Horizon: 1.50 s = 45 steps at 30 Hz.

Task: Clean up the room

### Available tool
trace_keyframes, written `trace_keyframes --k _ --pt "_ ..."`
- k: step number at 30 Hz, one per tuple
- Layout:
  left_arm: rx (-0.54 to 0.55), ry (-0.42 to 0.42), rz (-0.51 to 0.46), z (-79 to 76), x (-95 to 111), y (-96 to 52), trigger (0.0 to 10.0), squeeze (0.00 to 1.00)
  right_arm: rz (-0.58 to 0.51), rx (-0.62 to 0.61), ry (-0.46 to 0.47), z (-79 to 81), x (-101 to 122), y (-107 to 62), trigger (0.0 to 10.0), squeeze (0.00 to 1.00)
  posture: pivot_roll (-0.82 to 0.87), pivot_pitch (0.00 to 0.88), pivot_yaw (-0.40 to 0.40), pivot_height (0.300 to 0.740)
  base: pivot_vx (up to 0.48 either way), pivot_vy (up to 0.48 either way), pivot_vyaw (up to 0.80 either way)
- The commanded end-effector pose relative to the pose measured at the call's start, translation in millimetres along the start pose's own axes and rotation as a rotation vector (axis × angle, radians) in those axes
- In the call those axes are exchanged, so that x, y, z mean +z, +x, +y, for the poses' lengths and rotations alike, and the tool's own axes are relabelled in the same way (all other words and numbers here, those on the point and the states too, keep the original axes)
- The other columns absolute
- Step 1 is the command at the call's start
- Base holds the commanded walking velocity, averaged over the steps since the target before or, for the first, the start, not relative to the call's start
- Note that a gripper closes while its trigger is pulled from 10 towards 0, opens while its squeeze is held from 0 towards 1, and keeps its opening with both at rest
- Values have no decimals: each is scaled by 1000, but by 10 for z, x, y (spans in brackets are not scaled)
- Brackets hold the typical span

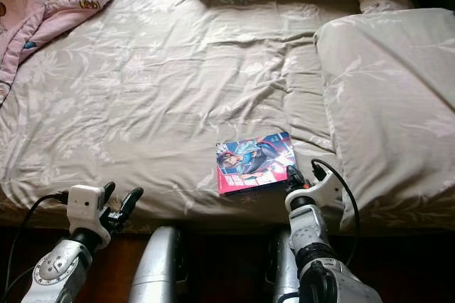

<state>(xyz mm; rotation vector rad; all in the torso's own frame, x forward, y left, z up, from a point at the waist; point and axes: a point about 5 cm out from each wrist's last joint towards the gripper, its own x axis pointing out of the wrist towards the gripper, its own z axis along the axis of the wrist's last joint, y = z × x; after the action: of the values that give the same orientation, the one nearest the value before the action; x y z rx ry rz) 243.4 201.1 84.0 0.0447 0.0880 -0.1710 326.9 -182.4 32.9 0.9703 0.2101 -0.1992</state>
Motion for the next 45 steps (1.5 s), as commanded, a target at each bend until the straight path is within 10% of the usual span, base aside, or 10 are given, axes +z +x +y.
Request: trace_keyframes --k 1,17,20,22,23,33,34,35,45 --pt "-4 16 32 22 -35 -63 10000 0 -12 -54 16 -106 -30 -46 10000 0 206 363 118 612 0 0 0" --pt "-4 26 30 47 -5 0 10000 0 6 -87 -2 -202 -100 -103 10000 0 200 353 122 612 0 0 0" --pt "-2 28 29 56 -2 14 10000 0 2 -92 -8 -213 -78 -102 10000 310 199 349 120 612 0 0 0" --pt "-3 28 27 53 2 24 10000 0 -1 -98 -10 -225 -66 -105 10000 337 198 347 120 612 0 0 0" --pt "-4 27 27 53 1 30 10000 0 -2 -100 -11 -233 -63 -108 10000 996 198 345 119 612 0 0 0" --pt "-7 22 16 29 11 73 10000 0 -1 -147 -45 -347 -71 -165 10000 898 181 328 113 612 0 0 0" --pt "-7 21 15 23 11 79 10000 0 -1 -156 -52 -369 -72 -176 10000 549 177 323 112 612 0 0 0" --pt "-9 20 14 16 11 85 10000 0 -2 -163 -58 -392 -73 -189 10000 0 173 320 110 612 0 0 0" --pt "-15 0 -2 -44 5 159 10000 0 -48 -153 -242 -463 1 -250 10000 0 139 284 87 612 0 0 0"
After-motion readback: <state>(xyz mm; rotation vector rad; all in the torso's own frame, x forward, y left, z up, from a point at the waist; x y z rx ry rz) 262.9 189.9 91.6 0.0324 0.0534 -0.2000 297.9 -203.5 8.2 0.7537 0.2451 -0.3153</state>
